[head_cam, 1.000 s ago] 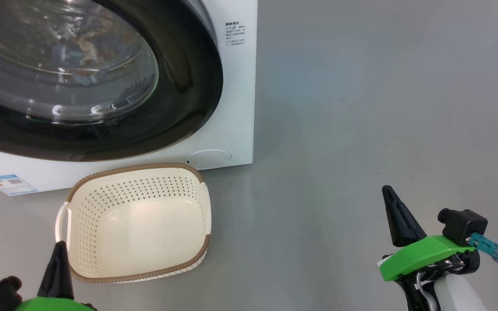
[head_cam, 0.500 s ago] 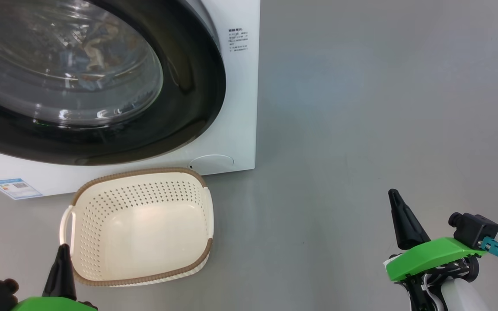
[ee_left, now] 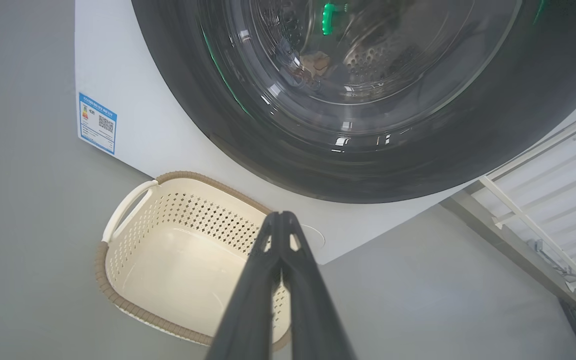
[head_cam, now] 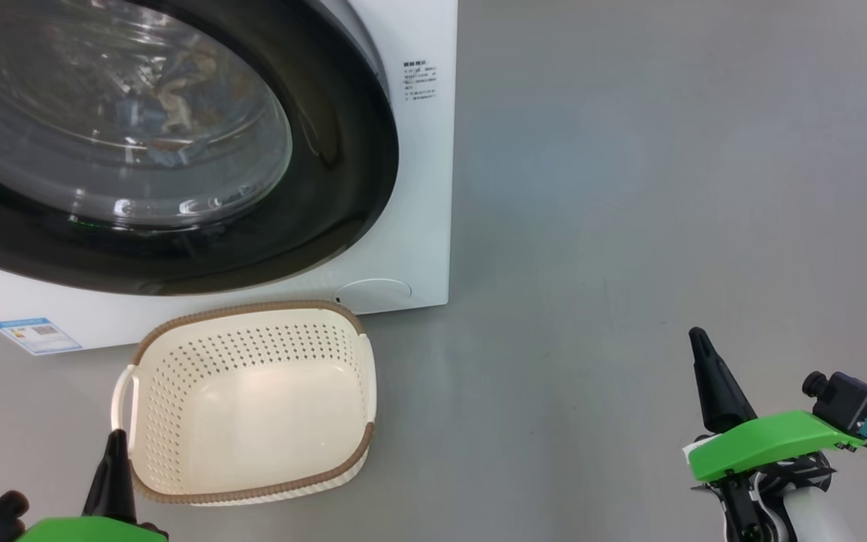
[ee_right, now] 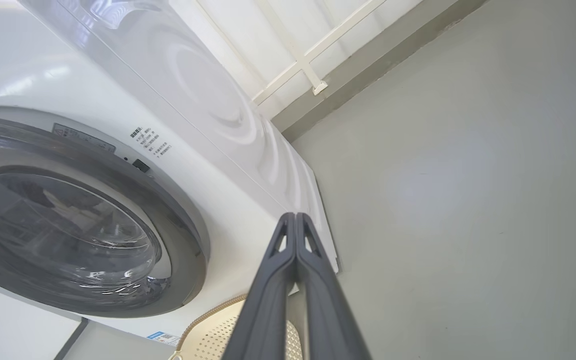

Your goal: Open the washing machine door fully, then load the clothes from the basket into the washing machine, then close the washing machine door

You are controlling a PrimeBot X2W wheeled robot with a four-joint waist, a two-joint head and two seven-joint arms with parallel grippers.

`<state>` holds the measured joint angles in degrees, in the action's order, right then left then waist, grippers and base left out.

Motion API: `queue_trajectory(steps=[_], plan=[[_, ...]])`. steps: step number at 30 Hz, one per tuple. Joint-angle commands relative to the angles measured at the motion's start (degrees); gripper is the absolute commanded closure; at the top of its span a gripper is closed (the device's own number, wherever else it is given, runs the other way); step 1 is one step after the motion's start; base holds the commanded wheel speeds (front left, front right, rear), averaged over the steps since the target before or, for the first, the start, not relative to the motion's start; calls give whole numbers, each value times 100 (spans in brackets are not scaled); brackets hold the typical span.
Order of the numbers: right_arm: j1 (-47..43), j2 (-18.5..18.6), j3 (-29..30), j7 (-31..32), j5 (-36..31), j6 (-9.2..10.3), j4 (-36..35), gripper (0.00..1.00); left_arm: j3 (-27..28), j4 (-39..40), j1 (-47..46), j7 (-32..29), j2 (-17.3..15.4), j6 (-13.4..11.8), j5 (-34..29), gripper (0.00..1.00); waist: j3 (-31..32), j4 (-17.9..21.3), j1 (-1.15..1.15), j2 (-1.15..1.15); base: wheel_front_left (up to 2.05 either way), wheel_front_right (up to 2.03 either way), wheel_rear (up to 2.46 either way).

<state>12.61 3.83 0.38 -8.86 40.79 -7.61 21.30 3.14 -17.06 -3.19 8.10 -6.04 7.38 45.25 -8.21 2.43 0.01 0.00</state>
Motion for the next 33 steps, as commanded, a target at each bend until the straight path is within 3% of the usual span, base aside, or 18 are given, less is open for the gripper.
queue_trajectory(steps=[1, 33], plan=[[-43, 52, -16, 40, 264, 4, -175, 100, 113, 139, -113, -31, -72, 5, 176, 100, 21, -8, -1, 0, 0, 0, 0], [-278, 37, 167, 565, 2173, 7, -389, 100, 188, 205, -181, -567, 67, 7, 1910, 100, 319, -98, -1, 0, 0, 0, 0]])
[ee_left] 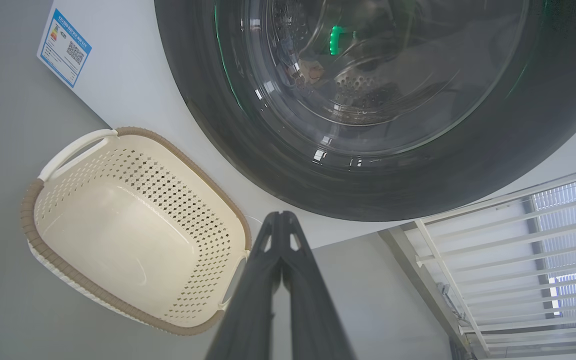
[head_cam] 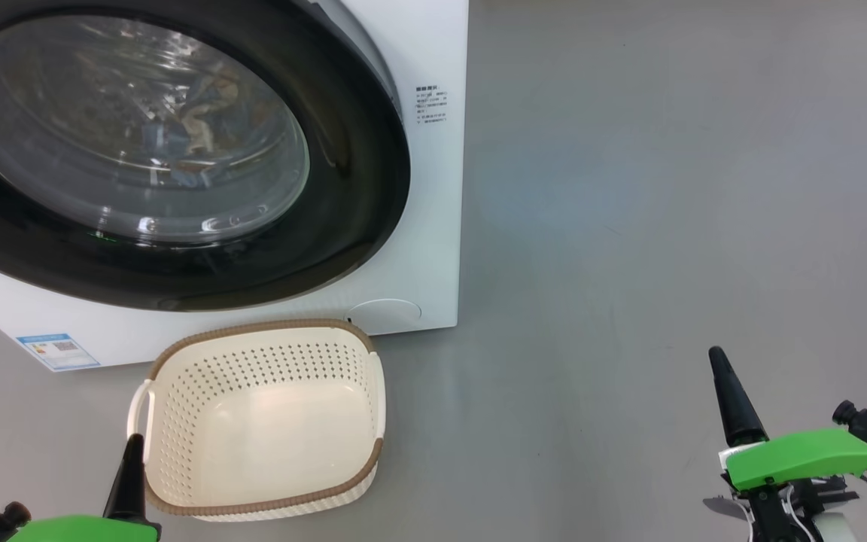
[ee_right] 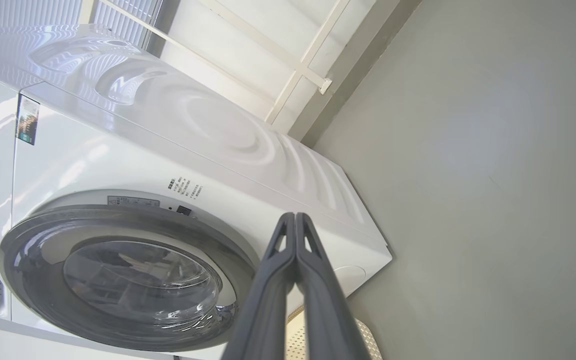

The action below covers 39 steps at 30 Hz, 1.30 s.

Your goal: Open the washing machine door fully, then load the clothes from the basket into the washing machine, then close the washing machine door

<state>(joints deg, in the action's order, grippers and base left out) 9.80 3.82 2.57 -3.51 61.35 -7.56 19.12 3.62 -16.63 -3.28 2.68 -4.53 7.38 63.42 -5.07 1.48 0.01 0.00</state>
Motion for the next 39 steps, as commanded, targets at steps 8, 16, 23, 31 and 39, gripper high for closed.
queue_trajectory(steps=[8, 16, 23, 31, 39], plan=[[-55, 31, -1, 164, 588, 3, -225, 100, 160, 177, -190, -159, -48, 8, 523, 100, 80, -25, 0, 0, 0, 0, 0], [-113, 23, 51, 300, 1060, 4, -278, 100, 180, 192, -209, -295, -12, 8, 956, 100, 154, -48, 0, 0, 0, 0, 0], [-164, 16, 97, 420, 1473, 5, -324, 100, 198, 204, -224, -413, 19, 9, 1333, 100, 220, -67, 0, 0, 0, 0, 0], [-221, 7, 151, 558, 1943, 6, -377, 100, 219, 219, -243, -549, 55, 9, 1765, 100, 295, -90, 0, 0, 0, 0, 0], [-272, -2, 199, 679, 2355, 6, -424, 100, 237, 231, -259, -668, 87, 10, 2143, 100, 360, -109, 0, 0, 0, 0, 0]])
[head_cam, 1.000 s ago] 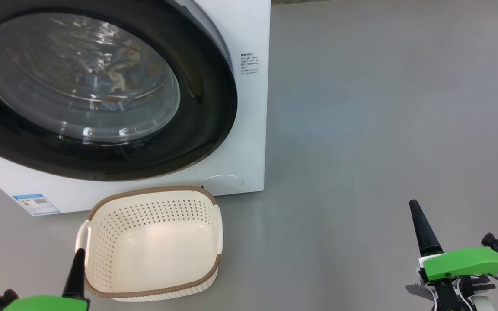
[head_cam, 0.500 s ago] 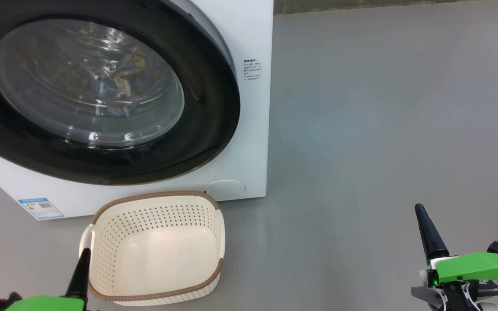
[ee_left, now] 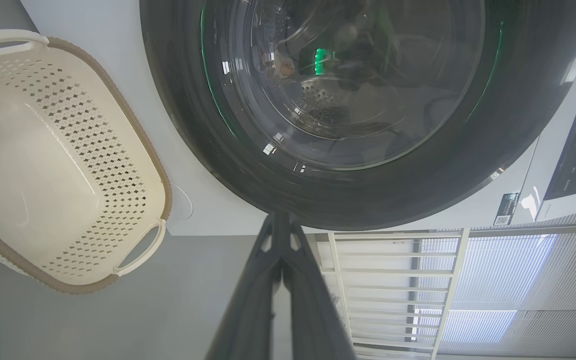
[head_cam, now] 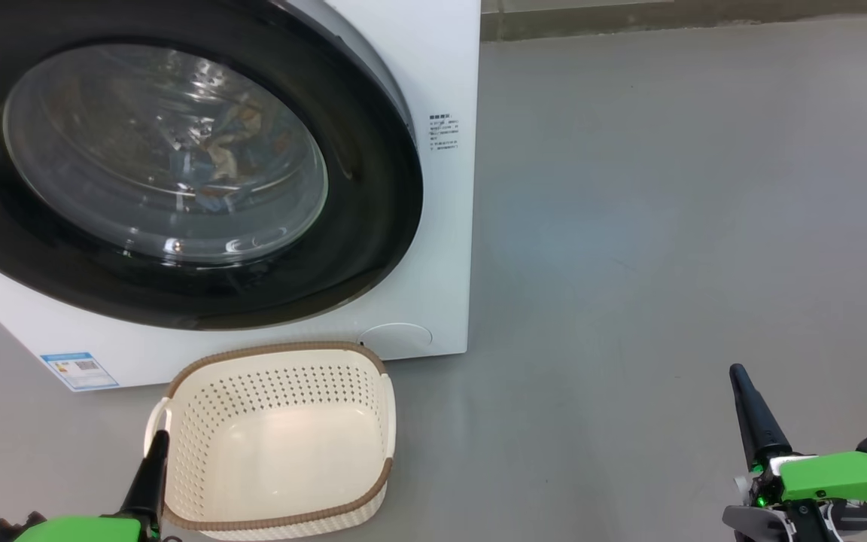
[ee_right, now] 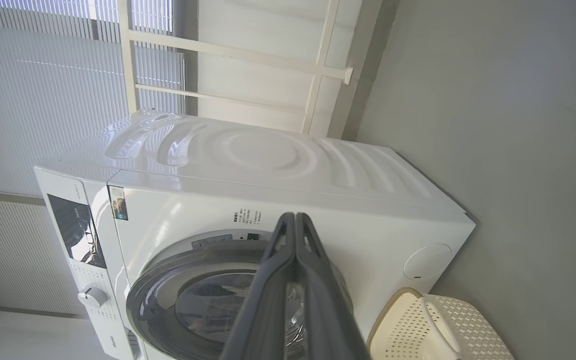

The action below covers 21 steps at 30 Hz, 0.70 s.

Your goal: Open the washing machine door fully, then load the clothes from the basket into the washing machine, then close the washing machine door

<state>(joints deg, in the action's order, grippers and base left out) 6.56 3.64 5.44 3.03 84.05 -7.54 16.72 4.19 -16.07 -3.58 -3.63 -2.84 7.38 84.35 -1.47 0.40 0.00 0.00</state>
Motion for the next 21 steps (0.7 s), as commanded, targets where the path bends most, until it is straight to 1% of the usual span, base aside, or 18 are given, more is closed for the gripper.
queue_trajectory(steps=[1, 14, 21], plan=[[46, 14, -82, 43, 143, 4, -190, 100, 183, 177, -231, -55, -78, 10, 104, 100, 9, -4, 0, 0, 0, 0, 0], [-47, -2, 7, 265, 895, 5, -275, 100, 217, 200, -260, -273, -19, 11, 795, 100, 129, -40, 0, 0, 0, 0, 0], [-46, -9, 17, 273, 887, 5, -274, 100, 219, 200, -261, -274, -18, 11, 793, 100, 129, -40, 0, 0, 0, 0, 0]])
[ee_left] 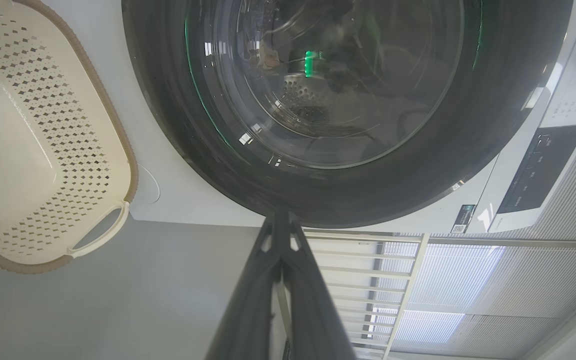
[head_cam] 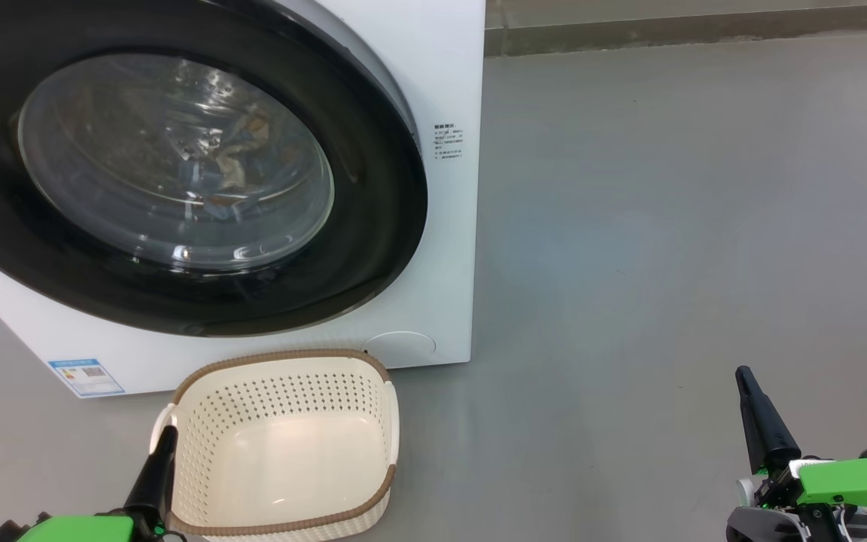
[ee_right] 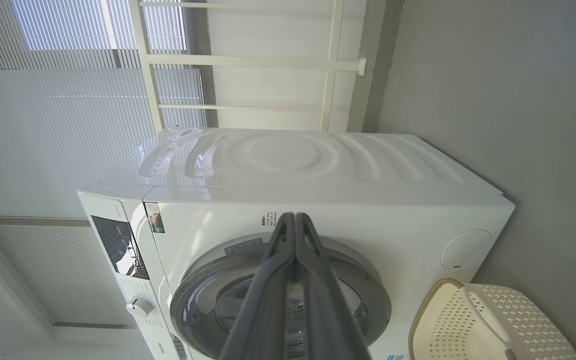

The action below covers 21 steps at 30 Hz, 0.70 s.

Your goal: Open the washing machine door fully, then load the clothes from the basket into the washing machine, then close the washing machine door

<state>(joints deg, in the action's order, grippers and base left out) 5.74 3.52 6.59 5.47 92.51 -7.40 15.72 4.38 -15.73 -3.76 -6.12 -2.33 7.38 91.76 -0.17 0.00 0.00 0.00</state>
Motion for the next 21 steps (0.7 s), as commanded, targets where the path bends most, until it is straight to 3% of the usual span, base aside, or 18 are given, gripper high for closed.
queue_trajectory(steps=[1, 21], plan=[[36, 2, -96, 30, 40, -9, -174, 100, 201, 166, -242, -25, -68, 11, 51, 100, -1, 0, 0, 0, 0, 0, 0], [38, -14, -73, 49, 20, -9, -173, 100, 206, 167, -243, -30, -64, 11, 47, 100, -1, 0, 0, 0, 0, 0, 0]])
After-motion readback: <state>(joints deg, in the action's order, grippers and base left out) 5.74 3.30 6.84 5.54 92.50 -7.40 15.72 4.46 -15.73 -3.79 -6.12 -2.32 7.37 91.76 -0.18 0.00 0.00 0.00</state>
